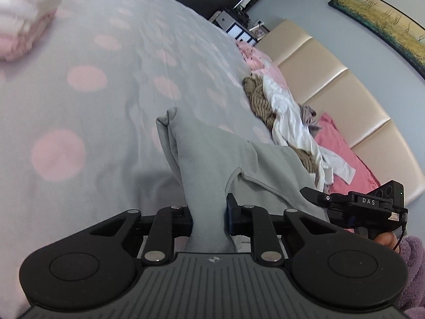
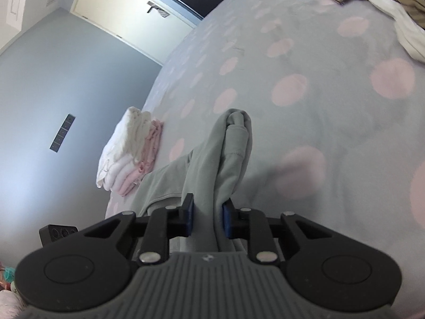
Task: Fold clothes
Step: 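Lift the folded hoodie with both grippers and carry it onto the clothes stack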
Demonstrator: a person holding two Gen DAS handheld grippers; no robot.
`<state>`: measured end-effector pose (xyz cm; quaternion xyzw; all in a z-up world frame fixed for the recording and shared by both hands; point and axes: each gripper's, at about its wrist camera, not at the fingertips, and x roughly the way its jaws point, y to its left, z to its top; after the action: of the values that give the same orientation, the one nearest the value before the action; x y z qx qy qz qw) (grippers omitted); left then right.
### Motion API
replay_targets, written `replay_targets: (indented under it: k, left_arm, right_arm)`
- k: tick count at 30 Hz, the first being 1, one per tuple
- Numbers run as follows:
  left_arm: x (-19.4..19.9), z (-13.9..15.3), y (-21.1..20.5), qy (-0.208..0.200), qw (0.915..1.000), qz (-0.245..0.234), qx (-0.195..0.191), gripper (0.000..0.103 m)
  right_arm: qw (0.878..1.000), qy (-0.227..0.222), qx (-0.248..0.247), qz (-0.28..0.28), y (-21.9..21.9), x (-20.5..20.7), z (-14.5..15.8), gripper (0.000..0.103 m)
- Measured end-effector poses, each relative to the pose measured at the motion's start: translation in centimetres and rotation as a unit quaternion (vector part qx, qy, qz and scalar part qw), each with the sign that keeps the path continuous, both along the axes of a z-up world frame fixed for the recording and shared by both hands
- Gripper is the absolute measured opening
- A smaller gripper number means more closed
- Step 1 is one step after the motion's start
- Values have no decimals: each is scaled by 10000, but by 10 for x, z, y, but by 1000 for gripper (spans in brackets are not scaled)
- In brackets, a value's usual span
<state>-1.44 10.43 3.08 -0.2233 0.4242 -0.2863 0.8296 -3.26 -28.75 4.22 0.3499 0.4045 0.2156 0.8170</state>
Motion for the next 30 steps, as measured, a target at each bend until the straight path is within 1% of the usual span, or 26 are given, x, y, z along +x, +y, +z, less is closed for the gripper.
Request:
replay_targets:
  k: [4,7,12,16,19,23,26,30]
  left_arm:
    - [13,41,33,-201,9996,107,135,17]
    - [23,75,62,-423,9982,233,352,17]
    - [45,125,116,-712,9935,570,676,17]
    - [63,153,159,-915,9878,949,831,17]
    - [80,164,193,-969,9840,1207,884,17]
    - [110,166,232,-989,9800,1454,930,17]
    - [137,162,263,-950,9785,1576,930,17]
    - [173,148,295,-833,9777,1619,1049,17]
  right_arm:
    - [9996,-122,212,152,28,25,30,23]
    - [9985,-250,355,344,58,46,54,23]
    - [9953,-415,586,645,121,91,89,23]
    - [9917,-577,740,883,179,134,110,23]
    - [9890,-703,772,1048,221,165,121,23]
    - [9862,-814,765,1224,275,207,129,23]
    - [9856,-782,760,1295,310,238,123,23]
    - [9859,-669,622,1402,350,278,108,23]
